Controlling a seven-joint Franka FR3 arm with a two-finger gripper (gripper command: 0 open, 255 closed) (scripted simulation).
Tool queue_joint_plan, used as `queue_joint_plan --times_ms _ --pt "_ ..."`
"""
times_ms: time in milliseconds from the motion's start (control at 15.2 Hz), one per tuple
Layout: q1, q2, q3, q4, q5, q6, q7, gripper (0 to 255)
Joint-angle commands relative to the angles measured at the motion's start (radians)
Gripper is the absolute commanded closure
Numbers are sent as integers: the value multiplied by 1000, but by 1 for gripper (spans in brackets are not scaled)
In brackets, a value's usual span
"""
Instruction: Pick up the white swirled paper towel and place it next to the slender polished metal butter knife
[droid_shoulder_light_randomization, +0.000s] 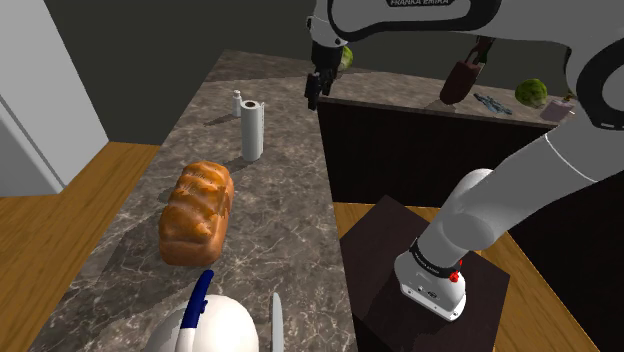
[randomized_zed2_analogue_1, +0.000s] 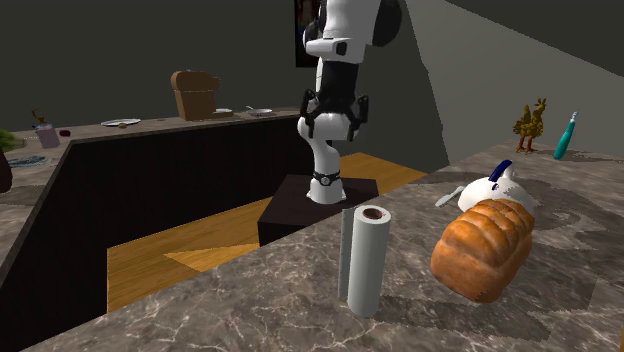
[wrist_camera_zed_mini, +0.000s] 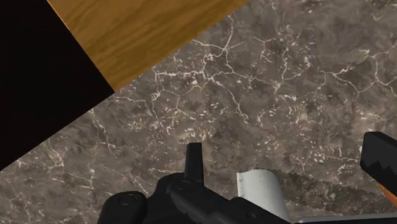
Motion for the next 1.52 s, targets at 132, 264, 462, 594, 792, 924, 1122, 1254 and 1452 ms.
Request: queue_joint_plan --times_ms 132,264,462,594,792,924,1122,1254,1452 --pt "6 156 10 118 2 43 -4 0" --pt "11 231 16 183 3 54 -4 0" --pt "20 345 25 293 1 61 -5 0" --pt "27 423 31 374 -1 59 -5 0" --pt "39 545 39 511 -6 46 -7 0" --pt "50 631 43 616 -11 28 -9 0" --pt "62 722 46 720 -16 16 -12 0" --pt "61 724 45 698 -17 42 -11 0" --pt "59 730 44 666 -18 79 -10 0"
